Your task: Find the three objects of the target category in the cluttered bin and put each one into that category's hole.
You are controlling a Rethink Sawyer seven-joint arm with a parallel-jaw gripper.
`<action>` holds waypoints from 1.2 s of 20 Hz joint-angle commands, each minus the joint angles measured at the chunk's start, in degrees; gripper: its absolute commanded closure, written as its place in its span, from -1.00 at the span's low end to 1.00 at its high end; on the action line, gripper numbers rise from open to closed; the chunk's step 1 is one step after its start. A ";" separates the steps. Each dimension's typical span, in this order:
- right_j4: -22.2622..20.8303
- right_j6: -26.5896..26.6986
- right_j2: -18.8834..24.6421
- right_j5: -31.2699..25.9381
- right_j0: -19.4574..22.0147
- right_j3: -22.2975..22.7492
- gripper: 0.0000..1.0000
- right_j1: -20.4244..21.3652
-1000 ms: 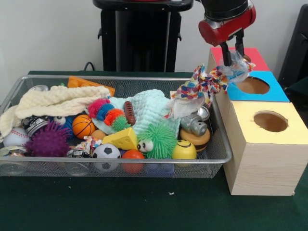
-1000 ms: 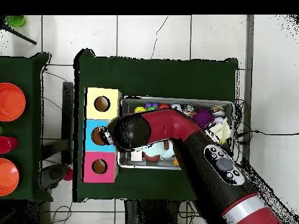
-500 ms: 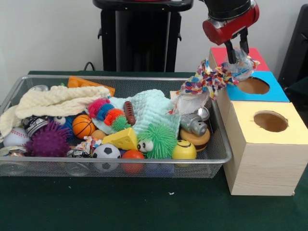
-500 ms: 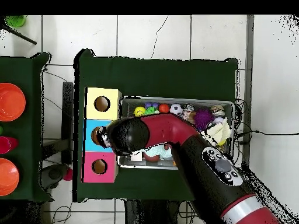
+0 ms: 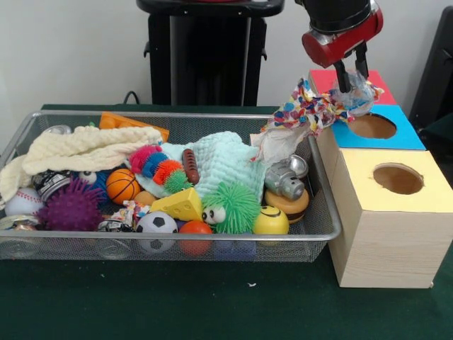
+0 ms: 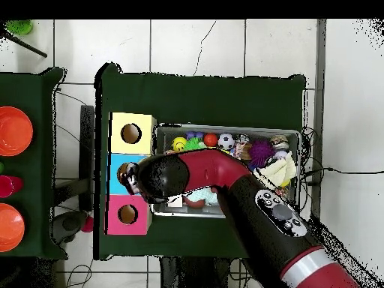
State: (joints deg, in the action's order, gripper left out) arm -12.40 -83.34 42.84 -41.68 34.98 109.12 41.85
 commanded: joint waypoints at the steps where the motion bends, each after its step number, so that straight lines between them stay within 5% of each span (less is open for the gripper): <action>1: 2.28 -5.68 -0.64 1.20 -0.56 1.68 1.00 -2.44; 18: 3.55 -7.59 0.91 12.94 0.96 2.71 1.00 -4.02; 19: 3.82 -8.03 0.67 13.16 0.90 2.86 -1.00 -3.89; 24: 2.59 -5.56 1.07 13.59 1.05 2.74 -1.00 -3.40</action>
State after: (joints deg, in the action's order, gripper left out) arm -10.73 -83.34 43.01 -29.51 34.89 109.19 39.67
